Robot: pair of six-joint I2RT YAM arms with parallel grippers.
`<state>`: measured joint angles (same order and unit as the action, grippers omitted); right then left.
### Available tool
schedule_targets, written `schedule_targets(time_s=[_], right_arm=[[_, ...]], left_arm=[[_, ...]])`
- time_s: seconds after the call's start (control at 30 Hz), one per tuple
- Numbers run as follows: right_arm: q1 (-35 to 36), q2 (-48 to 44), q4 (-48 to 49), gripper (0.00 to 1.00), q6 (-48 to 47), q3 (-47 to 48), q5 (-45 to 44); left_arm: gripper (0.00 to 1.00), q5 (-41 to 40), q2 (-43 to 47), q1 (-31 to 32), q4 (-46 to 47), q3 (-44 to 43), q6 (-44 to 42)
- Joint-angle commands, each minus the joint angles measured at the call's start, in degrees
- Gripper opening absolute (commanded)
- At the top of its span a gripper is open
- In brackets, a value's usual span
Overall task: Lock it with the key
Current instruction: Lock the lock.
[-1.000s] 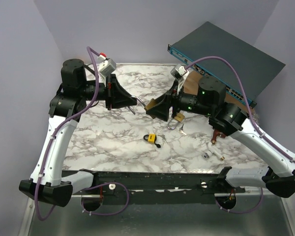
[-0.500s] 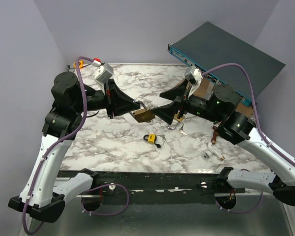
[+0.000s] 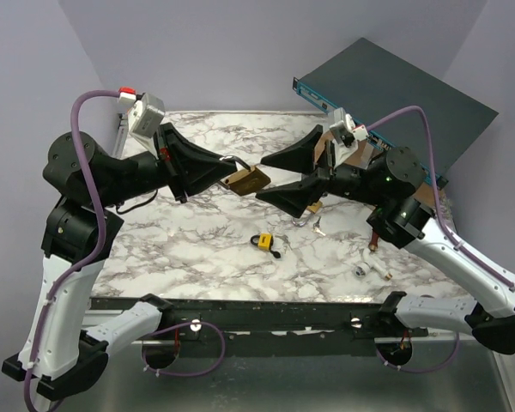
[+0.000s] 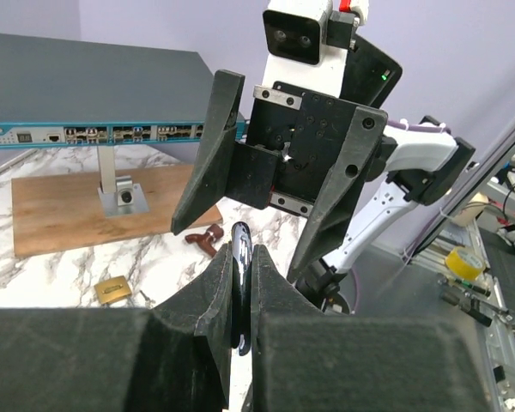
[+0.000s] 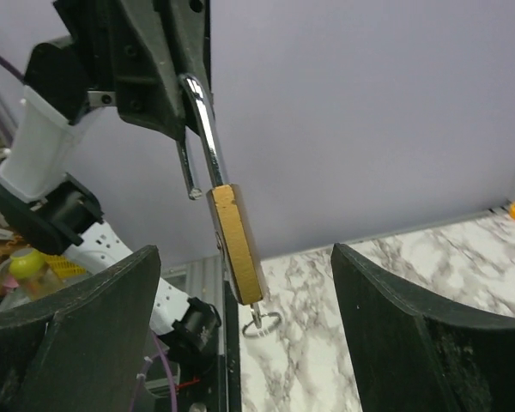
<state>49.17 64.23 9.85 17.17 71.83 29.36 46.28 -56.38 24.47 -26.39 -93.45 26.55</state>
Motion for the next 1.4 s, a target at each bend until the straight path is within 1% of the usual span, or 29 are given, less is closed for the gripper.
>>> schedule_targets(time_s=[0.0, 0.1, 0.27, 0.4, 0.67, 0.8, 1.0, 1.07, 1.23, 1.37], right_arm=[[0.1, 1.4, 9.7, 0.8, 5.2, 1.7, 7.2], [0.1, 2.6, 13.0, 0.77, 7.2, 1.6, 8.6], [0.1, 4.9, 20.3, 0.66, 12.7, 1.2, 10.7], [0.1, 5.5, 23.3, 0.58, 15.2, 0.7, 10.3], [0.1, 6.4, 32.3, 0.48, 22.7, -2.1, 11.2], [0.1, 7.4, 35.9, 0.47, 25.6, -3.4, 11.8], [0.1, 7.4, 36.3, 0.44, 26.3, -3.8, 11.1], [0.1, 7.7, 35.9, 0.45, 26.2, -4.0, 10.9], [0.1, 7.8, 35.8, 0.53, 26.2, -4.8, 9.7], [0.1, 7.4, 35.5, 0.53, 25.9, -5.3, 8.8]], left_arm=[[0.0, -3.0, 0.9, 1.0, 6.0, -2.8, 4.4], [0.0, -3.2, 1.2, 1.4, 9.1, -2.8, 6.8], [0.0, -5.3, 0.5, 3.1, 11.3, -3.8, 7.9], [0.0, -7.2, 0.3, 4.2, 12.0, -4.1, 8.1], [0.0, -11.4, 1.0, 5.6, 14.8, -2.2, 9.0], [0.0, -12.8, 1.1, 6.1, 16.7, -1.1, 9.9], [0.0, -15.0, 1.3, 6.9, 18.1, 0.0, 10.2], [0.0, -14.8, 1.1, 7.2, 18.4, -0.1, 10.3], [0.0, -15.1, 1.0, 7.6, 19.1, 0.4, 10.5], [0.0, -15.3, 1.1, 7.8, 19.2, 0.7, 10.5]])
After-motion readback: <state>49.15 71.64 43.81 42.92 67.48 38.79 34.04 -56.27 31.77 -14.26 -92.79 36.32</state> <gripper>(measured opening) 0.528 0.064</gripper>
